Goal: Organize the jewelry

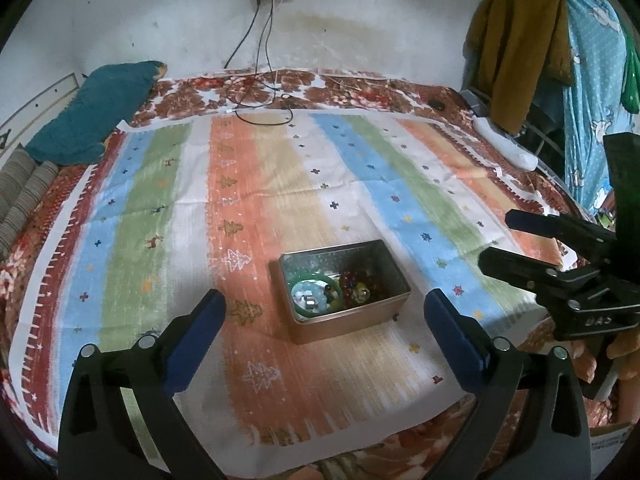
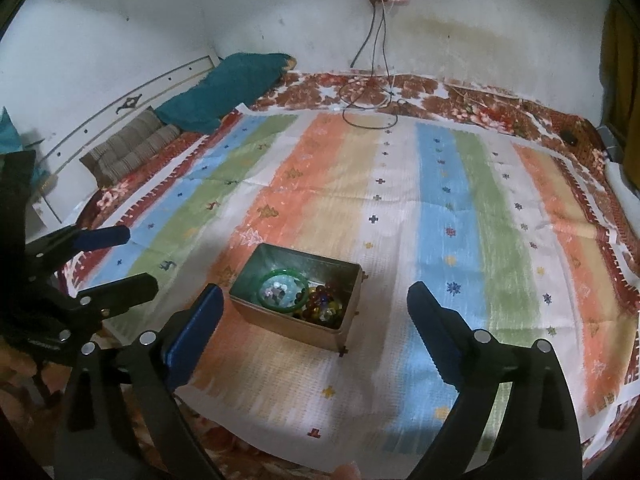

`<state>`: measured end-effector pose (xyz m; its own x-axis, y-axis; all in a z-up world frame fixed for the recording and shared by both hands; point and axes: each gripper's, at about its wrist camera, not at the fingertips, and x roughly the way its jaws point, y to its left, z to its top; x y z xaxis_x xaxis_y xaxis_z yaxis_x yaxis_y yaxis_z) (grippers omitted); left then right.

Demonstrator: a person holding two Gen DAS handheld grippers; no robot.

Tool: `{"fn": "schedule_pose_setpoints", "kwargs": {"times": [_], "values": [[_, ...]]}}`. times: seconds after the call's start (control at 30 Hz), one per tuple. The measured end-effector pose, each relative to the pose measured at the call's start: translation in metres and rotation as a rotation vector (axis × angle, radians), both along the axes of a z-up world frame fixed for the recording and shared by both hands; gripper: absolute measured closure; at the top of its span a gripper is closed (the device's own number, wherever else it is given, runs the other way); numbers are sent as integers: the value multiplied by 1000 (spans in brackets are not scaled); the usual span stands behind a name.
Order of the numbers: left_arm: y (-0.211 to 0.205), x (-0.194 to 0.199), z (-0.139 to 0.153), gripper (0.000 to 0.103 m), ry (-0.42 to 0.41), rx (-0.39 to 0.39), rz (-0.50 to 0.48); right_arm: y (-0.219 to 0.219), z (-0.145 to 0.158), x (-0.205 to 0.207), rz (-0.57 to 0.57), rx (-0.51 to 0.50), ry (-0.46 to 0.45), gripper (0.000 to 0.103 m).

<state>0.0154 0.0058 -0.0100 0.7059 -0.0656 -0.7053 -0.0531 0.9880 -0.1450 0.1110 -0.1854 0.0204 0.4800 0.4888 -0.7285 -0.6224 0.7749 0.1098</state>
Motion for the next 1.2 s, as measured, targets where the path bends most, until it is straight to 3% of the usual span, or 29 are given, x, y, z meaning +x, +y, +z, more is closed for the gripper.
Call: {"fn": "schedule_pose_setpoints", "kwargs": {"times": [0.6, 1.2], "values": [[-13, -11, 12, 6, -91, 88, -1, -3, 8, -10, -10, 16, -52, 7], [-15, -16, 15, 6, -129, 99, 1, -7, 15, -18, -11, 45, -95, 6]]}}
